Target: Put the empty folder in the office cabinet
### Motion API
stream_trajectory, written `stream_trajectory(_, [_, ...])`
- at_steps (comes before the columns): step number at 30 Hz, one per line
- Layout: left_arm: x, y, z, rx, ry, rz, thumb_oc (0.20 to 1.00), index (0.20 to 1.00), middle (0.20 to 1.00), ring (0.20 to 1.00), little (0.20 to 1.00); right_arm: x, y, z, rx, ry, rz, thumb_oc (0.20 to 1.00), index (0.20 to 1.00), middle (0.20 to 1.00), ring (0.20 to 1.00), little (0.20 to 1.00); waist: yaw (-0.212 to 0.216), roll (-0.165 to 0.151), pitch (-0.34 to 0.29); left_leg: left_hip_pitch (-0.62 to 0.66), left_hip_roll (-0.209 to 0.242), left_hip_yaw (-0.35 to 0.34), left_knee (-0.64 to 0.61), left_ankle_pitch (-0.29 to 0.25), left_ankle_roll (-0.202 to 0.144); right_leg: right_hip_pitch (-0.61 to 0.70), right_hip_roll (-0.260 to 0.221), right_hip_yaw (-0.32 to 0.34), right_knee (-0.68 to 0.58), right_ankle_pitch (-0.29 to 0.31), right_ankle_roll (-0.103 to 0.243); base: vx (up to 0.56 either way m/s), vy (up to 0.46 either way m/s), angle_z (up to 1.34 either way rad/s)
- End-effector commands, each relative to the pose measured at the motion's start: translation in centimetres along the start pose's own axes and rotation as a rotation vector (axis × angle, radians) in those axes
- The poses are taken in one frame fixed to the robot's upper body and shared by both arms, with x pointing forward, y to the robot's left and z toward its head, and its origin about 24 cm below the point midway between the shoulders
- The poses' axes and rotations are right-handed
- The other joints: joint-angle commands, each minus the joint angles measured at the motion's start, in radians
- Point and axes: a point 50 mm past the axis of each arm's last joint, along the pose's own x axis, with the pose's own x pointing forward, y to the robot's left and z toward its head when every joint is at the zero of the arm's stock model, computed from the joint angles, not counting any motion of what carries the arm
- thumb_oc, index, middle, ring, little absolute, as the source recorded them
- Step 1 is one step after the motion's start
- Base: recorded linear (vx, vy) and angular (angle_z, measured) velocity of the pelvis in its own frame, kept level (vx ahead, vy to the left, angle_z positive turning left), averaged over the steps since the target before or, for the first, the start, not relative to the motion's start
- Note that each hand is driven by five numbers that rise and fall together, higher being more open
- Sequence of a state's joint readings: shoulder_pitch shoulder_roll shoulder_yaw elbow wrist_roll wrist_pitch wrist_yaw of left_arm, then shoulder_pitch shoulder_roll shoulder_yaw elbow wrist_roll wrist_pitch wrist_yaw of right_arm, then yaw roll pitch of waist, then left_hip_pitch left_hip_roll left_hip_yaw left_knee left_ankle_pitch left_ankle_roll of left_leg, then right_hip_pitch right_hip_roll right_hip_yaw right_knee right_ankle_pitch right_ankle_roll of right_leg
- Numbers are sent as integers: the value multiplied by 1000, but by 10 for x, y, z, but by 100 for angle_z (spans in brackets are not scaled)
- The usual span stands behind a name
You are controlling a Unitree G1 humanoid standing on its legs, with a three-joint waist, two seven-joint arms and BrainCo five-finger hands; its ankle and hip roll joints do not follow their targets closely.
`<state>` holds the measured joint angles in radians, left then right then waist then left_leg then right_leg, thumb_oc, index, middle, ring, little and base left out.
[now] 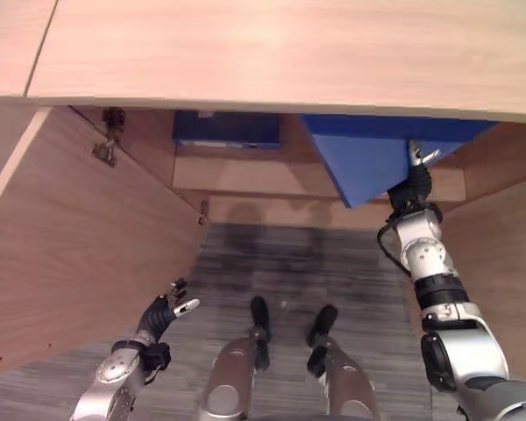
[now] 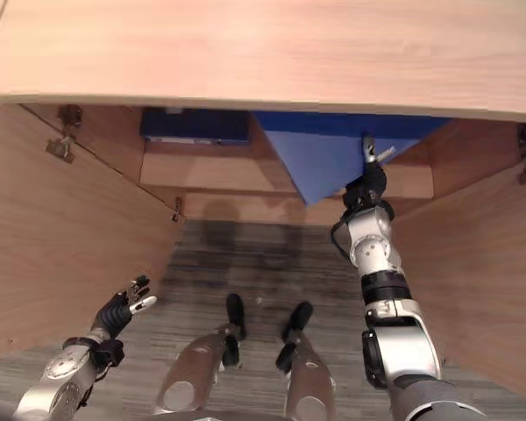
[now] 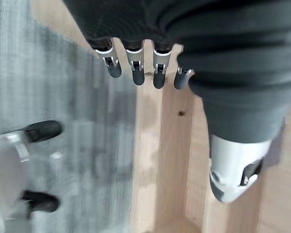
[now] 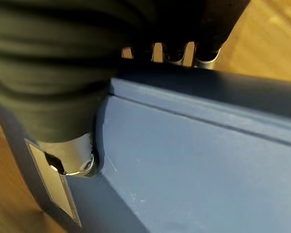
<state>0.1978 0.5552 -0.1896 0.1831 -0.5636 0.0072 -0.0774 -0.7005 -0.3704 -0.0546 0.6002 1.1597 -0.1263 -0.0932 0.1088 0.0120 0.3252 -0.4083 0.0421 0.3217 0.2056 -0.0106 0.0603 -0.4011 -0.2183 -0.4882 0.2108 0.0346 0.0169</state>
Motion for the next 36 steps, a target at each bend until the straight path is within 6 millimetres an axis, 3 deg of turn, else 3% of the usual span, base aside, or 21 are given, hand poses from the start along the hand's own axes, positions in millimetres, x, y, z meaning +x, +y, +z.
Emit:
stream_trajectory(1, [-7,-8,3,-7,-42,-37,1000,1000,1000,1000,1000,11,29,55,64,-248,98,200,200,200,200,200,3,-11,-46,-69,72,-3,127,-116,-41,-3,-46,6,160,-173,69,-58,-47,8])
stream_trajectory(5, [-1,-20,12,-17,-82,-85,1000,1000,1000,1000,1000,18,45,89,111,-364,118,200,200,200,200,200,1,16,-45,-213,106,-30,306,-178,-28,-147,-97,31,346,-249,45,-23,-38,17])
stream_trajectory(13, [2,-27,22,-37,-126,-101,1000,1000,1000,1000,1000,20,50,108,208,-462,89,200,200,200,200,200,6,49,-62,-351,112,-42,451,-231,-27,-298,-137,63,524,-330,27,4,-16,3])
stream_trajectory(16, [3,-28,27,-35,-146,-108,1000,1000,1000,1000,1000,23,44,118,243,-492,44,200,200,200,200,200,11,64,-68,-396,116,-50,486,-239,-34,-335,-149,65,559,-350,22,-1,-39,9])
stream_trajectory(18, [4,-32,29,-49,-159,-112,1000,1000,1000,1000,1000,23,26,121,317,-520,-37,200,200,200,200,200,13,78,-70,-426,122,-55,517,-249,-41,-359,-162,63,592,-370,20,10,-43,11])
stream_trajectory(21, [4,-36,27,-42,-146,-129,1000,1000,1000,1000,1000,24,16,122,377,-535,-105,200,200,200,200,200,16,88,-76,-451,124,-60,549,-259,-45,-381,-172,69,625,-387,13,17,-24,8])
stream_trajectory(25, [2,-36,22,-32,-119,-127,1000,1000,1000,1000,1000,31,11,131,335,-514,-208,200,200,200,200,200,24,88,-82,-477,131,-65,581,-271,-47,-405,-176,73,656,-406,8,10,-16,6])
stream_trajectory(28, [2,-35,24,-23,-122,-122,1000,1000,1000,1000,1000,36,17,144,308,-510,-236,200,200,200,200,200,31,90,-82,-493,136,-69,593,-274,-48,-416,-178,71,666,-413,6,2,-26,1])
stream_trajectory(36, [-3,-23,21,23,-100,-81,1000,1000,1000,1000,1000,38,52,208,229,-571,-248,200,200,200,200,200,61,79,-101,-546,138,-90,611,-276,-58,-449,-195,53,697,-433,8,15,-35,7])
